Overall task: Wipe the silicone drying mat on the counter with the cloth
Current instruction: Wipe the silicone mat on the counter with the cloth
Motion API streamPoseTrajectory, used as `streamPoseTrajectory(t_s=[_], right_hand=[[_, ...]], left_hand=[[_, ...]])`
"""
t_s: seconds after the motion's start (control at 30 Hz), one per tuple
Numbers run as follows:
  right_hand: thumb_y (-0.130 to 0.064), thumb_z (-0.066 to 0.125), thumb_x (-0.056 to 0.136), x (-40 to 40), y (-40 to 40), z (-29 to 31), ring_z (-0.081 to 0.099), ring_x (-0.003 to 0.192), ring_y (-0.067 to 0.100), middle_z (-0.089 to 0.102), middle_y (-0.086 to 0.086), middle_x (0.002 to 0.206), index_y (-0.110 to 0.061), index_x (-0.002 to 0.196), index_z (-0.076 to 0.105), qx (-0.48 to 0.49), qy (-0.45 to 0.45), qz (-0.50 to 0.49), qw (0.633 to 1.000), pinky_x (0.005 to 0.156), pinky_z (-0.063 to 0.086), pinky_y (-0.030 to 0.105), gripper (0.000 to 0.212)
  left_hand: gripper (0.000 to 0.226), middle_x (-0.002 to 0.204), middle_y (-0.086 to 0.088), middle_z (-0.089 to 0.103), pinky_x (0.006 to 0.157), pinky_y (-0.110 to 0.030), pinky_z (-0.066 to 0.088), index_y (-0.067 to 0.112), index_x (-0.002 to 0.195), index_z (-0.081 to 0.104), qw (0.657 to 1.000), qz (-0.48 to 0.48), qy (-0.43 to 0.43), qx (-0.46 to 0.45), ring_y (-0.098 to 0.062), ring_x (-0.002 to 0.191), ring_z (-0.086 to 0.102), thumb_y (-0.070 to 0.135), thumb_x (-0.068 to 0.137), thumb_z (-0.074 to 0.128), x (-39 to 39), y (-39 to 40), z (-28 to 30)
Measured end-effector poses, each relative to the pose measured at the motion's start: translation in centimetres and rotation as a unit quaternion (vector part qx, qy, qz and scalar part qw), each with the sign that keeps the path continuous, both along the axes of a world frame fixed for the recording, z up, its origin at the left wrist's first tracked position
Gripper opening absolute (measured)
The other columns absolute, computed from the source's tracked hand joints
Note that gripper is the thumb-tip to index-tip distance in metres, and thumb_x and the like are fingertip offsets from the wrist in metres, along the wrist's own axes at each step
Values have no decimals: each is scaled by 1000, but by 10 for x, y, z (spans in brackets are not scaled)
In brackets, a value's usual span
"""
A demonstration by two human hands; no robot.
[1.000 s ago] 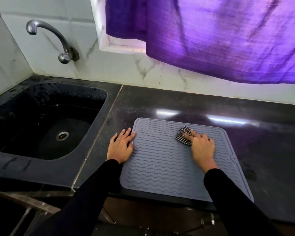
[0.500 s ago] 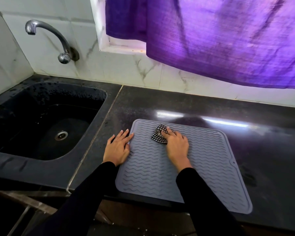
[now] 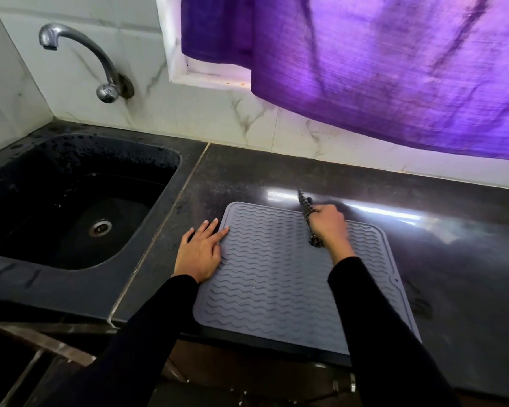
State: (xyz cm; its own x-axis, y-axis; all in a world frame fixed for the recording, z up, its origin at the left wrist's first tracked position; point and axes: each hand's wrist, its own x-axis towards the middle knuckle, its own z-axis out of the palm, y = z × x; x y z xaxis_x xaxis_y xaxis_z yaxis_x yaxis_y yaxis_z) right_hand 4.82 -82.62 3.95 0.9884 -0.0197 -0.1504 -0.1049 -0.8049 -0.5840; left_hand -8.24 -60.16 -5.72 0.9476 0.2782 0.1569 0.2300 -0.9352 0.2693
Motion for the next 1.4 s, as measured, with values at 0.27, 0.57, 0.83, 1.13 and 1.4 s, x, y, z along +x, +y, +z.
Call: streamPoseTrajectory(t_s=[0.27, 0.57, 0.83, 1.13, 1.4], right_hand=[[-6, 44, 93, -34, 43, -58, 34, 134, 27, 27, 1, 154, -36, 140, 34, -256, -170, 243, 920, 109, 28, 43, 56], [-11, 34, 96, -27, -33, -55, 39, 129, 25, 25, -4, 154, -41, 140, 32, -319, -168, 224, 906, 102, 33, 40, 53], [-16, 47, 88, -23, -19, -5, 60, 107, 33, 65, 19, 113, -12, 113, 64, 29, -5, -34, 999, 83, 47, 33, 31], [-11, 36, 98, -107, 26, -55, 23, 141, 25, 20, -2, 156, -35, 142, 30, -232, -160, 274, 920, 114, 18, 41, 51], [-14, 36, 98, -99, 32, -26, 49, 120, 28, 52, 6, 135, -20, 123, 55, -273, -103, 220, 931, 93, 39, 42, 32]], left_hand=[[73, 150, 4, 33, 113, -38, 12, 35, 136, 43, 999, 2, -16, -31, -13, 141, 24, 45, 74, 7, -1, 0, 3], [75, 151, 5, 30, 113, -36, 10, 37, 137, 40, 1000, 3, -7, -30, -11, 142, 21, 47, 72, 4, -1, 0, 2], [76, 152, 5, 29, 114, -35, 10, 35, 138, 39, 999, 3, -11, -32, -12, 142, 20, 46, 72, 3, -1, -1, 2], [73, 151, 5, 31, 113, -36, 11, 35, 137, 41, 999, -2, -17, -36, -13, 141, 22, 48, 74, 6, 0, 1, 1], [62, 152, 7, 29, 114, -35, 9, 35, 138, 40, 999, -4, -7, -53, -11, 142, 19, 41, 79, 19, 0, 3, 1]])
